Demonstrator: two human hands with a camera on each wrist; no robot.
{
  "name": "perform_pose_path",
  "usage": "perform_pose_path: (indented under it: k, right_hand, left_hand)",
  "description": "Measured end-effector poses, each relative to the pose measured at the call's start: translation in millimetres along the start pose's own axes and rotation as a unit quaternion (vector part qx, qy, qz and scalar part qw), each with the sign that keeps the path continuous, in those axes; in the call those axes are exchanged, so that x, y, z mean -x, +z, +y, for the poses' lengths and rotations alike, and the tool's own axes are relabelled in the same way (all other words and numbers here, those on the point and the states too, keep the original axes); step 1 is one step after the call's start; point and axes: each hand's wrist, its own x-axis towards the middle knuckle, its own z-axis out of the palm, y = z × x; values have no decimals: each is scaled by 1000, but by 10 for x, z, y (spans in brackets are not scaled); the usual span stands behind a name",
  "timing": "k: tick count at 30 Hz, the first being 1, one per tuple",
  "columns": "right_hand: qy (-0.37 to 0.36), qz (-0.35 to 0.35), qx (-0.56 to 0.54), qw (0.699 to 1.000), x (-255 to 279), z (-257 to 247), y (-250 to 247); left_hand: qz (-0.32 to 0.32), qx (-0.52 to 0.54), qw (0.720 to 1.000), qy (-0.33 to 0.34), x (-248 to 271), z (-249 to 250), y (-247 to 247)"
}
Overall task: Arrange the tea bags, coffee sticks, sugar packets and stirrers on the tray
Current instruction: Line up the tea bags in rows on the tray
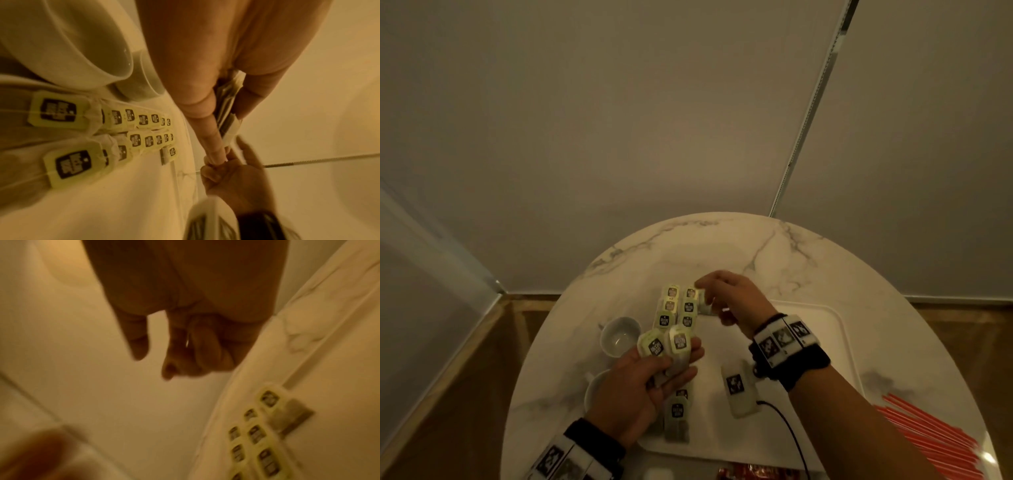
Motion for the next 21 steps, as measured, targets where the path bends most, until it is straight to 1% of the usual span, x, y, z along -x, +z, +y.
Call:
perform_pose_path:
  k: [2,3,5,7,9,10,12,13,15,17,18,21]
  right_hand:
    - [-6,-94,26,995,241,-87,85]
    - [-12,-121,50,991,323,-110,107]
    - [-23,-138,87,986,413,-115,124]
    - [-29,-129,93,987,440,-85,105]
    - [-28,-116,52,991,428,-50,54]
    - [-23,-98,19,995,411,-27,9]
    - [4,-38,-28,999,347,54,-102]
    - [22,-4,-22,1000,298,125,-155]
    - [72,44,49,995,185,303,-226]
    - [122,50,136,982,86,453,-212]
    - [135,48,157,977,34,505,-186]
    - [129,63,182,973,-135,548,-103]
  left_hand:
    - [-1,18,1000,9,-14,19,24]
    - [-3,22,1000,14,-17,24,36]
    - [-3,21,1000,22,-24,34,56]
    - [3,16,1000,24,-26,30,68]
    - [25,8,999,26,-33,16,49]
    - [40,-1,999,32,-38,11,26]
    - [68,-14,995,66,-40,15,-33]
    - [75,-14,993,88,-30,29,-61]
    - [68,-13,990,121,12,77,-101]
    - [52,-13,989,136,59,127,-123]
    - [44,-10,989,138,73,148,-131]
    - [28,16,990,139,87,178,-144]
